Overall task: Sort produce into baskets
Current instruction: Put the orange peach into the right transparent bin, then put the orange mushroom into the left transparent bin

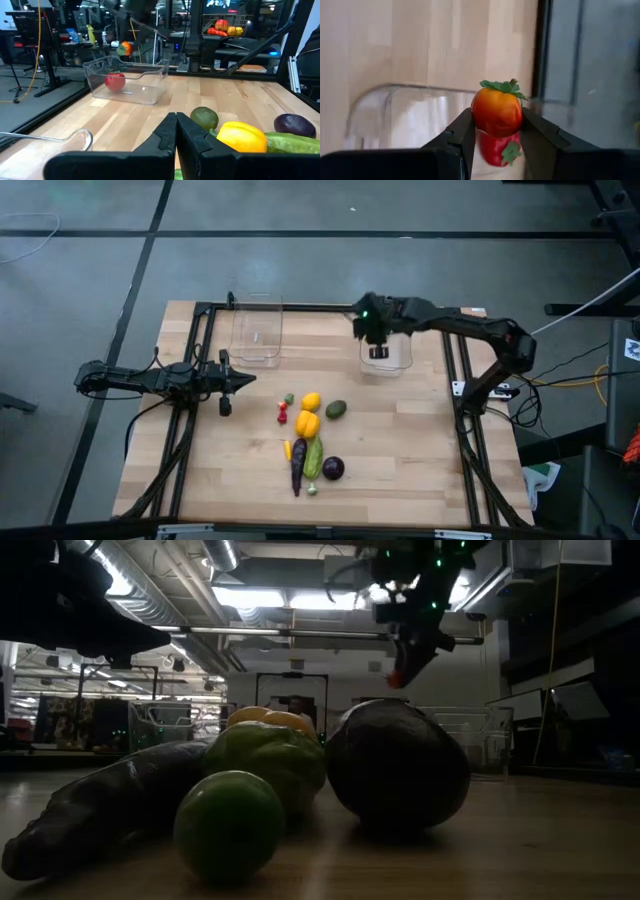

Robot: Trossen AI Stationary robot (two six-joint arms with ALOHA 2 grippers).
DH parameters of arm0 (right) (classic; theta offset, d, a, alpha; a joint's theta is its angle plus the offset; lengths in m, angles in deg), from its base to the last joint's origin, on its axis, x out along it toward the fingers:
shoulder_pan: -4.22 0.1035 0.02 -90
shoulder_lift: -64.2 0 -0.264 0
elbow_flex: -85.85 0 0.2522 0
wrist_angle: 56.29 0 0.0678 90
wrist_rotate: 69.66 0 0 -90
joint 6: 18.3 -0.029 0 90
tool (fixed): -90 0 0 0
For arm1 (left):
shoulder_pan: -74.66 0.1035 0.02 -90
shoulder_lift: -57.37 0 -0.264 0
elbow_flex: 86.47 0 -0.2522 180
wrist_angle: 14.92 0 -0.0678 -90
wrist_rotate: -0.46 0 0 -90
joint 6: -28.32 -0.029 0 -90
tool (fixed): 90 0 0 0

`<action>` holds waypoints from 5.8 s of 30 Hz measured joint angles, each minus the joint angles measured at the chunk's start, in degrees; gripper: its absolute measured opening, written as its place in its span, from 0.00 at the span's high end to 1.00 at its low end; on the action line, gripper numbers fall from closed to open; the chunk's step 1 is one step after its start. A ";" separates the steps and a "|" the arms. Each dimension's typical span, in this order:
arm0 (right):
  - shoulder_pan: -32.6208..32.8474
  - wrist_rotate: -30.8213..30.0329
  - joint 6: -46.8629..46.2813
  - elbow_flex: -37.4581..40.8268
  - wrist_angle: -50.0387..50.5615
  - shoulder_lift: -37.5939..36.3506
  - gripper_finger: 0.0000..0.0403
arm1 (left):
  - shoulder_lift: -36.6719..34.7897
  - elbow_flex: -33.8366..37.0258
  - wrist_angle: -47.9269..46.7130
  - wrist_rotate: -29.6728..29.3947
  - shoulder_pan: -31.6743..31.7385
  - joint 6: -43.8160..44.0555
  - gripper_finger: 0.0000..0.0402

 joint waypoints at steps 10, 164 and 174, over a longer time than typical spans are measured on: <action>-12.77 11.71 -0.12 8.69 -4.52 0.09 0.67 | 0.00 0.00 0.00 0.00 0.00 -0.02 1.00; 5.79 14.34 -15.12 5.70 0.94 -15.78 0.52 | 75.76 -29.40 -3.93 -1.14 -4.70 32.96 0.53; 12.47 14.33 -18.09 5.70 -2.48 -15.78 0.52 | 75.73 -29.40 -4.00 -0.50 -5.07 33.03 0.53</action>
